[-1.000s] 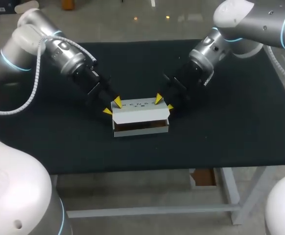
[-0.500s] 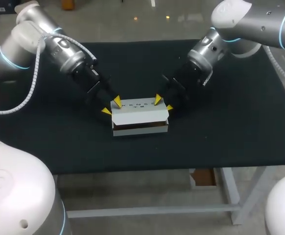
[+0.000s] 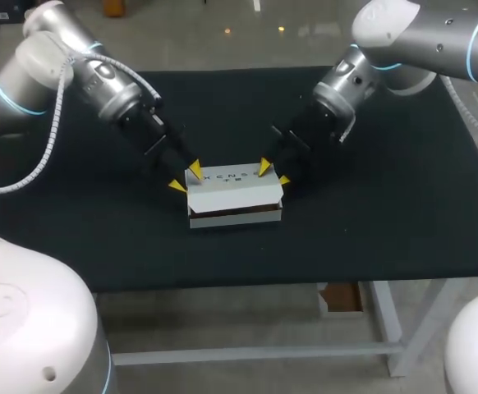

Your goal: Assemble the packaging by folding the flat box into shape, placing the metal phone stand inside, and closing the box properly

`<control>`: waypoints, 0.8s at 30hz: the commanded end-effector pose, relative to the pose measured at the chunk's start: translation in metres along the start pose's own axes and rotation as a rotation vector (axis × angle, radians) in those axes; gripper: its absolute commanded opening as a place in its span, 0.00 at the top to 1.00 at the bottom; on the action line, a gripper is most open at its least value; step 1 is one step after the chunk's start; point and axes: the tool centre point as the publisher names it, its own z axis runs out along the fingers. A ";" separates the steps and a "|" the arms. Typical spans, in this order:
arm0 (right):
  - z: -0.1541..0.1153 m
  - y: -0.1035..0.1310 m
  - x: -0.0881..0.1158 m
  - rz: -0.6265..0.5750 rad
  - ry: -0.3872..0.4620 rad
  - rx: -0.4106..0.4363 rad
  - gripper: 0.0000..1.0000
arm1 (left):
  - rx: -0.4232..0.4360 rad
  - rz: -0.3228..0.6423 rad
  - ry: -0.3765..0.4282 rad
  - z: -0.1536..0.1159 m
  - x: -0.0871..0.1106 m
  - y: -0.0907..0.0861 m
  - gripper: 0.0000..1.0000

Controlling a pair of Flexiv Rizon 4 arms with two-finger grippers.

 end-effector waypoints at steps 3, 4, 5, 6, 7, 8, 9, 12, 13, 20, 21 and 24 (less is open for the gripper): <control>0.001 0.001 0.001 -0.004 0.000 0.001 0.57 | 0.061 0.021 -0.022 -0.011 0.005 0.019 0.51; 0.001 0.001 0.001 -0.005 0.005 0.002 0.58 | 0.068 0.026 -0.027 -0.012 0.006 0.021 0.50; 0.000 0.001 0.002 -0.006 0.008 0.002 0.58 | 0.074 0.030 -0.029 -0.014 0.007 0.022 0.50; 0.000 0.001 0.002 -0.008 0.010 0.002 0.58 | 0.080 0.036 -0.034 -0.015 0.008 0.024 0.49; 0.000 0.000 0.003 -0.009 0.013 0.001 0.57 | 0.083 0.038 -0.037 -0.016 0.009 0.025 0.47; 0.000 0.000 0.003 -0.010 0.014 0.002 0.58 | 0.087 0.042 -0.041 -0.017 0.010 0.026 0.48; -0.001 0.000 0.003 -0.012 0.017 0.002 0.58 | 0.093 0.049 -0.047 -0.018 0.011 0.027 0.47; -0.001 0.000 0.004 -0.014 0.021 0.001 0.58 | 0.103 0.062 -0.059 -0.020 0.014 0.030 0.46; -0.001 0.000 0.005 -0.014 0.021 0.002 0.58 | 0.105 0.066 -0.061 -0.021 0.014 0.031 0.45; -0.001 0.000 0.005 -0.012 0.019 0.002 0.58 | 0.121 0.144 -0.114 -0.023 0.021 0.037 0.40; -0.001 0.000 0.005 -0.011 0.019 0.001 0.58 | 0.117 0.164 -0.120 -0.023 0.022 0.038 0.39; -0.001 0.000 0.005 -0.009 0.022 -0.001 0.59 | 0.111 0.226 -0.143 -0.024 0.025 0.041 0.35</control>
